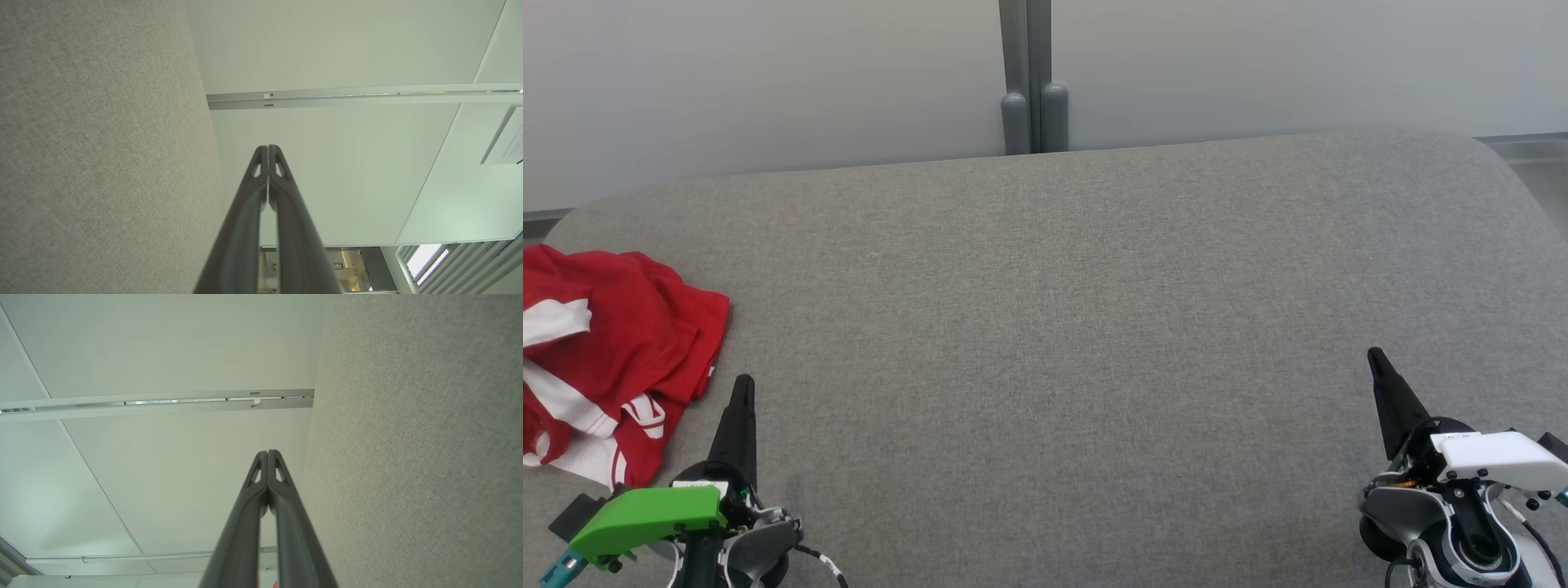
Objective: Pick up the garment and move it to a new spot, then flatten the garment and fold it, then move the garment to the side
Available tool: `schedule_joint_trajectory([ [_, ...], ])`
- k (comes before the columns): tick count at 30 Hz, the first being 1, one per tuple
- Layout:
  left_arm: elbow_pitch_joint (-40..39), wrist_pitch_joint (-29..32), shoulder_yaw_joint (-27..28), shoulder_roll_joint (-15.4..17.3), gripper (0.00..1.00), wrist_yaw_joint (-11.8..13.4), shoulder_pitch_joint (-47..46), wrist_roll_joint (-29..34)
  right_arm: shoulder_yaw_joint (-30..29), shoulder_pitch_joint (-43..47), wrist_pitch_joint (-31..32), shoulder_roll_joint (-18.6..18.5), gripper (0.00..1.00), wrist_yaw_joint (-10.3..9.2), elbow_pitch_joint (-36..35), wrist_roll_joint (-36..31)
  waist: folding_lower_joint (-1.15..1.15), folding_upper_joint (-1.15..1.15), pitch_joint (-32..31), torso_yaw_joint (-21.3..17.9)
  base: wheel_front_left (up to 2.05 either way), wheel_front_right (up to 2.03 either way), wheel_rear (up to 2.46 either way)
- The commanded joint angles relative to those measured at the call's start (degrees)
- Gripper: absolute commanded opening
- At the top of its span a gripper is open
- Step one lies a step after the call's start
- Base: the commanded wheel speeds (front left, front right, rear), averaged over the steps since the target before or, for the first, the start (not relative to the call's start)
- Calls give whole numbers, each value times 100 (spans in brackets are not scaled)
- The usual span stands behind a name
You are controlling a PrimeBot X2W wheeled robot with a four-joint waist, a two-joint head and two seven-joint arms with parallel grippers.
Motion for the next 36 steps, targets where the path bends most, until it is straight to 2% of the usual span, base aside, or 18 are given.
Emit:
schedule_joint_trajectory([
  [1, -23, 25, 20, 40, 0, -33, -78, -4, -15, 72, 14, -26, 0, 2, -21, 31, 0, 0, 0, 0, 0, 0, 0],
  [36, -24, 25, 20, 40, 0, -33, -78, -4, -14, 73, 14, -26, 0, 2, -21, 31, 0, 0, 0, 0, 0, 0, 0],
])
